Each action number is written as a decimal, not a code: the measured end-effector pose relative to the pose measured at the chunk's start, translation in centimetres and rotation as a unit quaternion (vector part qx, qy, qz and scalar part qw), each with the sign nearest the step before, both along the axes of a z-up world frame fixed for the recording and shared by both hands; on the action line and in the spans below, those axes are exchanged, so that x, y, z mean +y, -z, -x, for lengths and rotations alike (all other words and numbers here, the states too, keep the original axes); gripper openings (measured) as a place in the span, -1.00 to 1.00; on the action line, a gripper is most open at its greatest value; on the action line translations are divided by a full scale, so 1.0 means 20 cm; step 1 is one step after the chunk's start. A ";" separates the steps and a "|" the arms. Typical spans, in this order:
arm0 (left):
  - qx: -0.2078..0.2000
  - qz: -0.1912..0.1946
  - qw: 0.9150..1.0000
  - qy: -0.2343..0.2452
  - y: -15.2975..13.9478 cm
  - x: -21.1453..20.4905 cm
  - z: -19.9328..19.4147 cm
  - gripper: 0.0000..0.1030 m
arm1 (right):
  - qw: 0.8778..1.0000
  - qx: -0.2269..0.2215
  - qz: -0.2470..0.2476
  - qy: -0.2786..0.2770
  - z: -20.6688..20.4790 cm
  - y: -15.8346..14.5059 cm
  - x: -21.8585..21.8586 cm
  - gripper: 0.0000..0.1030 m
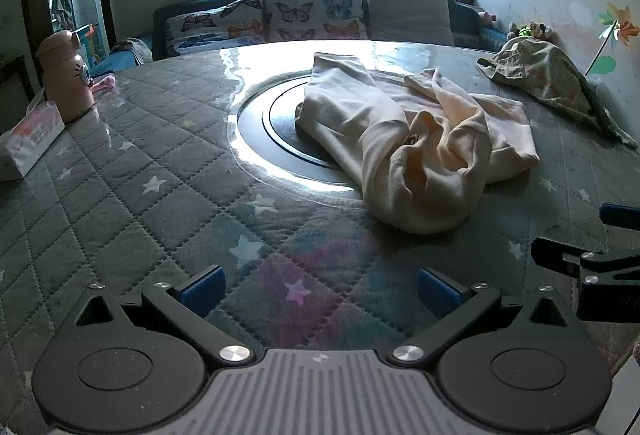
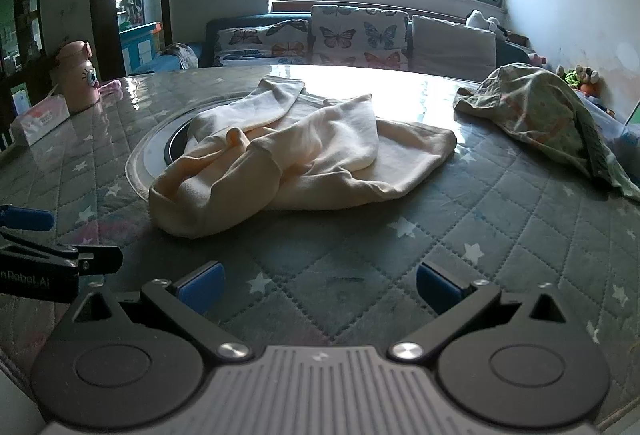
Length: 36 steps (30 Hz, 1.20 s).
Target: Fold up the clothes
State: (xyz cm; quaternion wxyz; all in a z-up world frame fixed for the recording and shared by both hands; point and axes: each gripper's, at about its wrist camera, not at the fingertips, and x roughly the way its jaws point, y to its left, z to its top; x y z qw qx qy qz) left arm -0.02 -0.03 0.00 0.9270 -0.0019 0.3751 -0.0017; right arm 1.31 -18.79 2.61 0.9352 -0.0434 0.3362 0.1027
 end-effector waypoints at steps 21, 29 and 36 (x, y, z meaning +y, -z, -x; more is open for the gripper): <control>0.013 -0.002 1.000 0.013 0.00 -0.04 0.01 1.00 | 1.000 0.008 0.004 -0.011 0.03 0.01 0.03 1.00; 0.017 -0.006 1.000 0.014 0.01 -0.05 0.00 1.00 | 1.000 0.012 0.003 -0.011 0.03 0.01 0.02 1.00; 0.018 -0.008 1.000 0.016 0.01 -0.05 0.00 1.00 | 1.000 0.016 0.003 -0.012 0.02 0.02 0.02 1.00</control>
